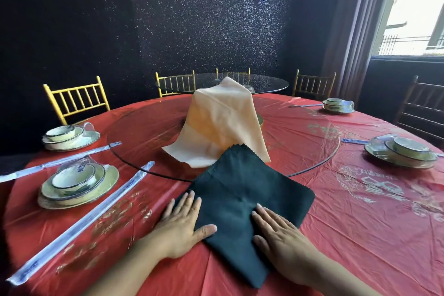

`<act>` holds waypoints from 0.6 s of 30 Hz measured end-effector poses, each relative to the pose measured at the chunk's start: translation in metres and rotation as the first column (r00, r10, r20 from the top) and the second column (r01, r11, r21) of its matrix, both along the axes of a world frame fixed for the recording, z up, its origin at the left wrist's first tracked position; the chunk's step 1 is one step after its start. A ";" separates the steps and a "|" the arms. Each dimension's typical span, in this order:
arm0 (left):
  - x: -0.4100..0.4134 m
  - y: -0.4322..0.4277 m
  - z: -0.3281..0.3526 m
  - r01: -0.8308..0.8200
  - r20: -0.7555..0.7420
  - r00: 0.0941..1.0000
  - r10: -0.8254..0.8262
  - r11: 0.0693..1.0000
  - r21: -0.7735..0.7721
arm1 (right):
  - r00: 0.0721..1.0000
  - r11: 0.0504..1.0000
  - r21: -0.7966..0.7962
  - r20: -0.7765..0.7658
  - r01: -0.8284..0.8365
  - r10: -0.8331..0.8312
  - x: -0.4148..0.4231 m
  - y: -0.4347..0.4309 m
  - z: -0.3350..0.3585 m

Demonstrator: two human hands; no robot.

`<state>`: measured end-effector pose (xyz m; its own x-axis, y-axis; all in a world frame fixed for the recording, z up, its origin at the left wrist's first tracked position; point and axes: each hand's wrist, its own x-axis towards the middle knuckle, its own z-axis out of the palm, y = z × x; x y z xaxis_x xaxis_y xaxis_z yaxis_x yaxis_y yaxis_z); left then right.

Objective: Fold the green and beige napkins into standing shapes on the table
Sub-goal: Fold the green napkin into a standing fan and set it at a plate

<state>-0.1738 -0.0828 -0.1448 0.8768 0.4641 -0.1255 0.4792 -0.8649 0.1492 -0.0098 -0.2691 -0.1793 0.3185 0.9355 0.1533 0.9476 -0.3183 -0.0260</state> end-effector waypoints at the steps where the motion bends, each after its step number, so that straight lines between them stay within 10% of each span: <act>1: 0.000 0.001 -0.001 -0.002 -0.016 1.000 0.002 1.000 0.003 | 1.000 0.999 -0.034 -0.024 0.003 -0.004 0.000 -0.002 0.001; 9: -0.005 0.011 -0.004 0.084 0.110 0.991 -0.076 0.994 -0.065 | 0.921 0.904 0.399 -0.275 -0.153 0.277 0.033 -0.024 0.024; 18: -0.026 0.030 -0.001 0.295 0.379 0.881 -0.285 0.955 0.033 | 0.899 0.932 0.235 -0.280 -0.275 0.336 0.082 -0.054 0.035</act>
